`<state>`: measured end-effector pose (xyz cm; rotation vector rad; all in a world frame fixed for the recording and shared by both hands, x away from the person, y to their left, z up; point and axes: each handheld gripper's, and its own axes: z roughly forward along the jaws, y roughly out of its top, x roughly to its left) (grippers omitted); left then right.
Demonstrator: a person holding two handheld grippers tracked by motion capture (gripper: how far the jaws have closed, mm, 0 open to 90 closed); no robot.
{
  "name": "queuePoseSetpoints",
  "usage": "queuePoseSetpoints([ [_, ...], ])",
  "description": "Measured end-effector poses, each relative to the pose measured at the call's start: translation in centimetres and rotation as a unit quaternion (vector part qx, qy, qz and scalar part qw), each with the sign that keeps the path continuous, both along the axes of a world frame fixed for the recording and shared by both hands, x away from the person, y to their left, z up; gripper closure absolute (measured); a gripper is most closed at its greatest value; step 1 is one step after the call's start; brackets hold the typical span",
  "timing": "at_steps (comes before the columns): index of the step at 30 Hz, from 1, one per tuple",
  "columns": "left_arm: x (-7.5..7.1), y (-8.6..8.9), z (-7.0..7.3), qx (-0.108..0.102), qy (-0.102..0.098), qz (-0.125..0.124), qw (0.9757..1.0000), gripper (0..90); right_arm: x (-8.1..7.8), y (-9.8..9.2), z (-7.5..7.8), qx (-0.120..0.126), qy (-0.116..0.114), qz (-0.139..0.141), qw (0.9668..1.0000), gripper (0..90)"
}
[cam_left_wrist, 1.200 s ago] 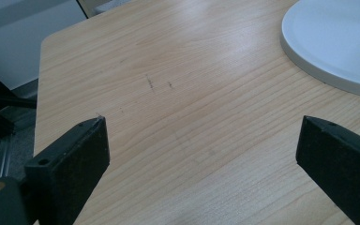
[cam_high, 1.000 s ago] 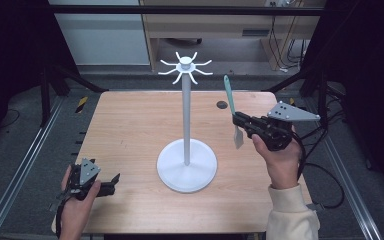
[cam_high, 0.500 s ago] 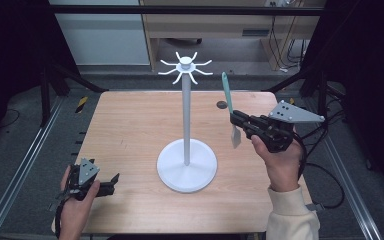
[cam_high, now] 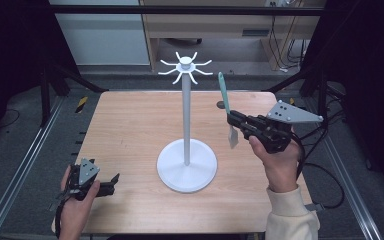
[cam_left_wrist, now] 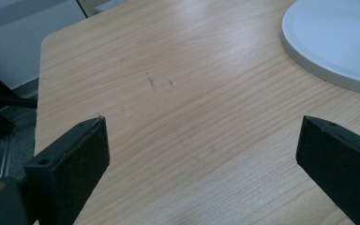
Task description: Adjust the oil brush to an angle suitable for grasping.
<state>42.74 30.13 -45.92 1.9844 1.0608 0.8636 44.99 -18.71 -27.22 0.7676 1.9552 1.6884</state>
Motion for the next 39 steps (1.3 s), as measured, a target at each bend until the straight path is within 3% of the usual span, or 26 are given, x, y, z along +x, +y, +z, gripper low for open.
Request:
queuePoseSetpoints([
  [16,0.0,0.0,0.0,0.002,0.002,-0.002,1.0000,2.5,-0.1,-0.1,0.3,0.016,-0.002,0.021,0.9996,82.4],
  [39,0.0,-0.2,-0.1,0.002,0.005,-0.004,1.0000,2.5,0.4,0.8,1.0,0.011,-0.004,0.045,0.9989,82.3],
])
